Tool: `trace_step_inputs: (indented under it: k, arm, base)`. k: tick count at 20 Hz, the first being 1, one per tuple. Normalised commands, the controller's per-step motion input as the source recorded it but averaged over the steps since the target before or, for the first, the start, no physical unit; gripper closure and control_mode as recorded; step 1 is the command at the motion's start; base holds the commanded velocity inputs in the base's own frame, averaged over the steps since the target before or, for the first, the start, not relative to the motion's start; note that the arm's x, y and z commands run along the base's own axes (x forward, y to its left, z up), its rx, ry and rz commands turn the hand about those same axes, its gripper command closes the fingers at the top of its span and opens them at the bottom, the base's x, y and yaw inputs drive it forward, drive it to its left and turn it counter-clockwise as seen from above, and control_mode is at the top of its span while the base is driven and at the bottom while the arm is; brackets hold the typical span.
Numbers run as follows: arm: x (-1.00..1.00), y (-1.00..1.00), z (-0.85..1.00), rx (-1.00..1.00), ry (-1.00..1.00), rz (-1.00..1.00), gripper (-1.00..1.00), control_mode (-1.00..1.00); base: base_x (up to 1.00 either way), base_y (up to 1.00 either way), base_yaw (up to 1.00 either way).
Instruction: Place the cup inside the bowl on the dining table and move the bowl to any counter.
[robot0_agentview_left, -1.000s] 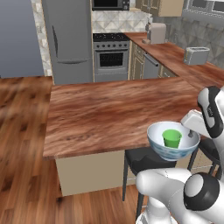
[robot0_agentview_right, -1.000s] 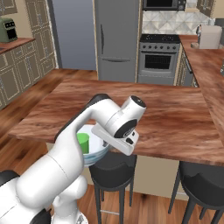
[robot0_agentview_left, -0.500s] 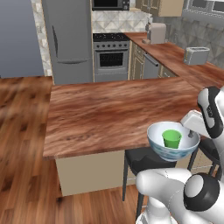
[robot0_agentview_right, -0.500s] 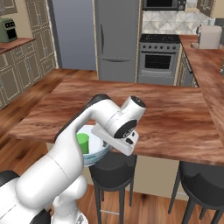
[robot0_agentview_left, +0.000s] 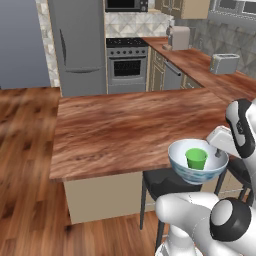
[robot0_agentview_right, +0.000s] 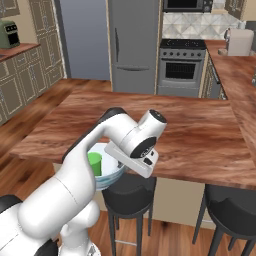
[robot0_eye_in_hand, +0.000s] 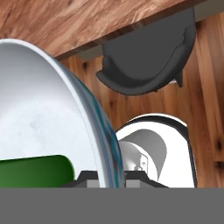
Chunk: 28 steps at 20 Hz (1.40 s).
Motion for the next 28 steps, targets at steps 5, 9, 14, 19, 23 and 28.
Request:
trace_step_inputs:
  k: [5,9,14,19,23,28]
  arm:
    - [0.0,0.0,0.0,0.0,0.0,0.0,1.0,1.0]
    - [0.0,0.0,0.0,0.0,0.0,0.0,1.0,1.0]
    - [0.0,0.0,0.0,0.0,0.0,0.0,1.0,1.0]
    - [0.0,0.0,0.0,0.0,0.0,0.0,1.0,1.0]
    - [0.0,0.0,0.0,0.0,0.0,0.0,1.0,1.0]
    - [0.0,0.0,0.0,0.0,0.0,0.0,1.0,1.0]
  base:
    - [-0.16,0.41,0.0]
    - [-0.03,0.54,0.0]
    - [0.0,0.67,0.0]
    - [0.0,0.7,0.0]
    - [0.0,0.69,0.0]
    - [0.0,0.7,0.0]
